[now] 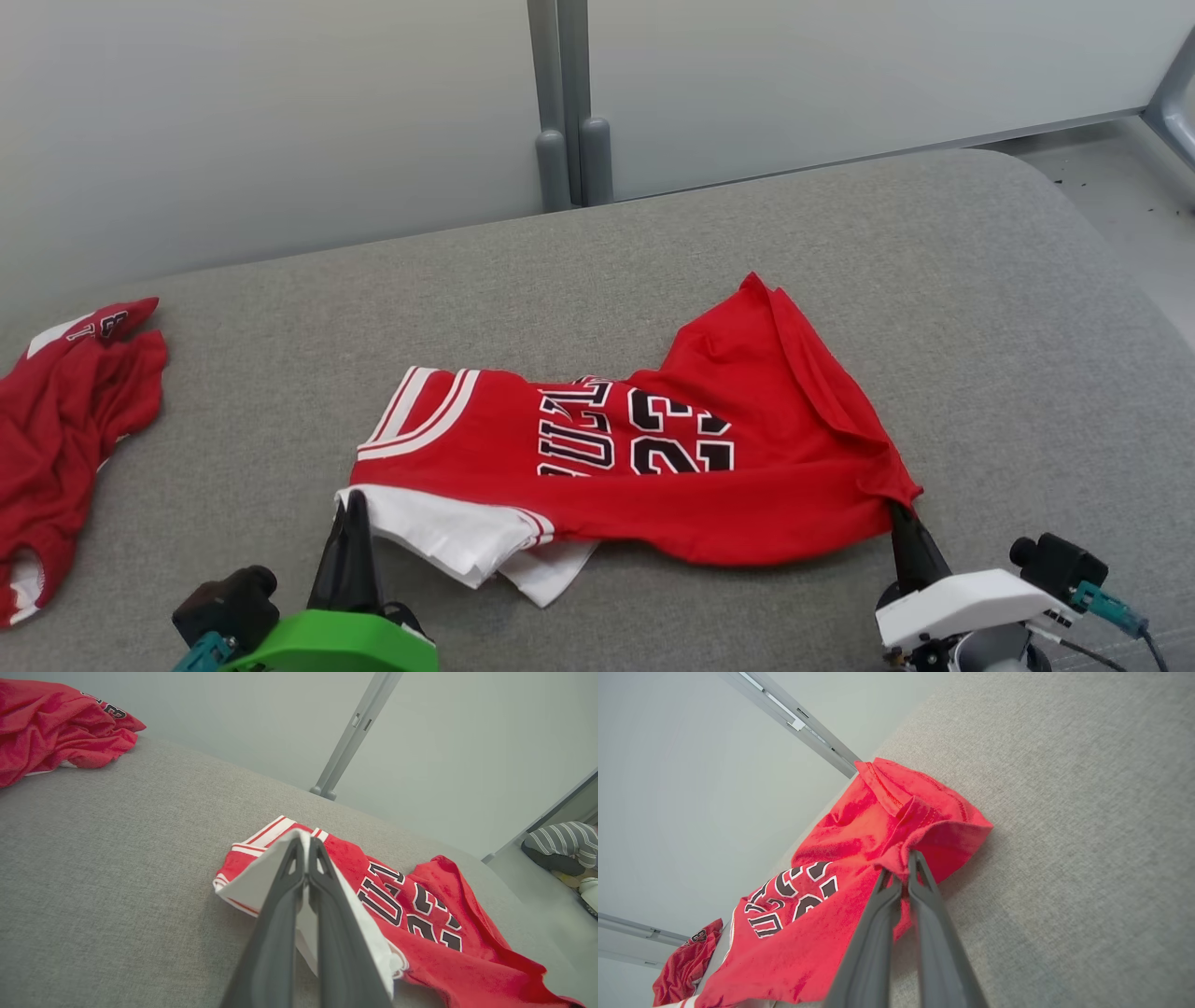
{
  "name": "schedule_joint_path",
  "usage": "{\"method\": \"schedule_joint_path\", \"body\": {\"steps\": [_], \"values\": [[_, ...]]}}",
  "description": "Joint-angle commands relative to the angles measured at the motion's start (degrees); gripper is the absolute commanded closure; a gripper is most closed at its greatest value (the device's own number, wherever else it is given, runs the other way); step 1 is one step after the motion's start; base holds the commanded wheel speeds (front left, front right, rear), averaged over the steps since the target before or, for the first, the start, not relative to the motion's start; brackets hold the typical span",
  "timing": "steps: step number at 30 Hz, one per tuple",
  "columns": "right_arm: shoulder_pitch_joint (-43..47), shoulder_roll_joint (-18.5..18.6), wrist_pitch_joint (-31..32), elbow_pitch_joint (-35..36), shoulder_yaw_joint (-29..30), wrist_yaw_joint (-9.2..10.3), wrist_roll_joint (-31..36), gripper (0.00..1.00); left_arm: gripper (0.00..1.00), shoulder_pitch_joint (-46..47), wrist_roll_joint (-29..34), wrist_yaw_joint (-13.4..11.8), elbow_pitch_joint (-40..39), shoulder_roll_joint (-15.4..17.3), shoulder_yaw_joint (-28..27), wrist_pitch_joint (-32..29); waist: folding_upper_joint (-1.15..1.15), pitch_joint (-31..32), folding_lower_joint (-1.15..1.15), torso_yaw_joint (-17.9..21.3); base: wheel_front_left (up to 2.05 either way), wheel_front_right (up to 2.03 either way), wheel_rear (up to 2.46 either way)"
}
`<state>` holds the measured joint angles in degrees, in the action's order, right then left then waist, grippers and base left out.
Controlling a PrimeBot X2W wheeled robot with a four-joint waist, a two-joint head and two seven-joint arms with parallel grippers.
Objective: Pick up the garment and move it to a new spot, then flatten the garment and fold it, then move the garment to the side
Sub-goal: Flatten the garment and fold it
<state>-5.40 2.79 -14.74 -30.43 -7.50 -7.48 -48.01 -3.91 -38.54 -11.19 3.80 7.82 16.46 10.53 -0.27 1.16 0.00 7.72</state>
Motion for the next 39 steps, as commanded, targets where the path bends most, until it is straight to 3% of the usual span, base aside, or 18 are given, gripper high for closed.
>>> {"method": "schedule_joint_path", "body": {"steps": [1,11,22,32,39], "values": [[0.5,0.4,0.5,1.8,0.2,-0.01,-0.5,1.00,1.00,1.2,-0.6,0.6,-0.7,-0.3,-0.5,0.4,0.27,0.2,0.00,0.2,0.00,0.00,0.00],[3.1,0.9,8.2,24.9,4.0,-0.02,-3.4,1.00,1.00,5.2,-4.6,4.2,-8.9,-1.6,-2.8,2.4,0.27,1.2,0.00,0.8,0.00,0.00,0.00],[5.3,0.2,17.5,45.4,12.3,-0.03,-8.3,1.00,1.00,10.0,-6.9,3.7,-23.3,-0.4,-5.6,0.6,0.27,1.8,0.00,0.6,0.00,0.00,0.00],[4.5,0.2,21.6,56.2,17.2,-0.03,-13.0,1.00,1.00,17.5,-6.1,1.9,-33.1,2.7,-6.6,-5.0,0.27,1.0,0.00,0.9,0.00,0.00,0.00],[4.0,0.1,24.3,56.3,18.8,-0.03,-11.9,1.00,1.00,20.7,-6.0,1.1,-33.4,3.7,-6.6,-7.7,0.27,-0.4,0.00,1.0,0.00,0.00,0.00]]}}
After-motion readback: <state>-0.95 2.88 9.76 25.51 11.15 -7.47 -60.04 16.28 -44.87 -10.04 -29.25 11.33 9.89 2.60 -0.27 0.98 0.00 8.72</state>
